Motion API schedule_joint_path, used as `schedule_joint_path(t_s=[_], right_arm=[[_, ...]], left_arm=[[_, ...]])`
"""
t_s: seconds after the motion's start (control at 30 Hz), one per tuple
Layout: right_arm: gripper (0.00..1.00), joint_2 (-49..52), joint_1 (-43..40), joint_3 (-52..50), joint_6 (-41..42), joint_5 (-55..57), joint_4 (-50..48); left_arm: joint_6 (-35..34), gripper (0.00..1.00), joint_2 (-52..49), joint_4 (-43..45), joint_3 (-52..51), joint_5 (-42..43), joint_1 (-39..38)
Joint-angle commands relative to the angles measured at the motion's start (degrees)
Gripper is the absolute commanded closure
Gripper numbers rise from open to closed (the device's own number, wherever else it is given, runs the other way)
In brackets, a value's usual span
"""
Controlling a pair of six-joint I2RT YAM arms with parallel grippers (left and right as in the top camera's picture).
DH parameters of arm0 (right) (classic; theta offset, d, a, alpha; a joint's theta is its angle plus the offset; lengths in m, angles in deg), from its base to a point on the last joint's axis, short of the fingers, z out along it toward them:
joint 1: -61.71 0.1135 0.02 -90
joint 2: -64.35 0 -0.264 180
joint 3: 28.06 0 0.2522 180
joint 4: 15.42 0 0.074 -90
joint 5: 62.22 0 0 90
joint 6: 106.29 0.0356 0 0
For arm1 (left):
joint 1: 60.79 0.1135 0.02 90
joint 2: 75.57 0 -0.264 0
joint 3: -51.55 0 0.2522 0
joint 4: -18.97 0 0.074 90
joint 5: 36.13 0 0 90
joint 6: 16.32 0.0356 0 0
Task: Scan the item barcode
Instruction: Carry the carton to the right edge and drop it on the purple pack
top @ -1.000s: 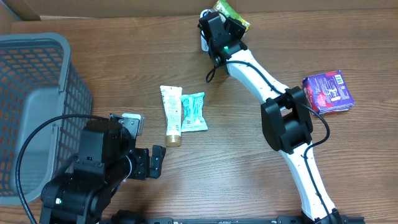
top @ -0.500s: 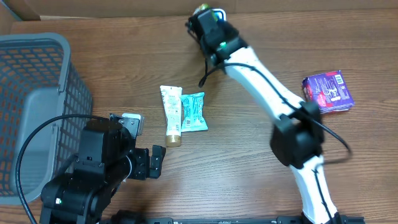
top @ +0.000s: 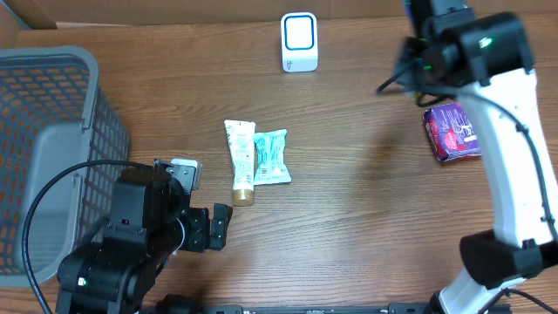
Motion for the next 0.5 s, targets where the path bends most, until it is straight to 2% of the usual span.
schedule_joint_path(t_s=[0.0,0.23,0.4,0.47], right_arm=[[0.96,0.72,-7.61,-5.11,15.30,0.09,-2.19],[0.96,0.72,-15.13,-24.50,19.34,-5.18,-14.75],[0.85,0.72,-17.88,-37.66,19.34,-10.03,-25.81],[0.73,0.72,-18.45,-40.61,19.32,-10.05,-28.28]], left_arm=[[-0.55,0.00,0.02,0.17,0.09,-0.63,0.26],[-0.55,0.00,0.02,0.17,0.09,-0.63,0.26],[-0.55,0.01,0.02,0.17,0.09,-0.63,0.26],[-0.55,0.00,0.02,0.17,0.09,-0.63,0.26]])
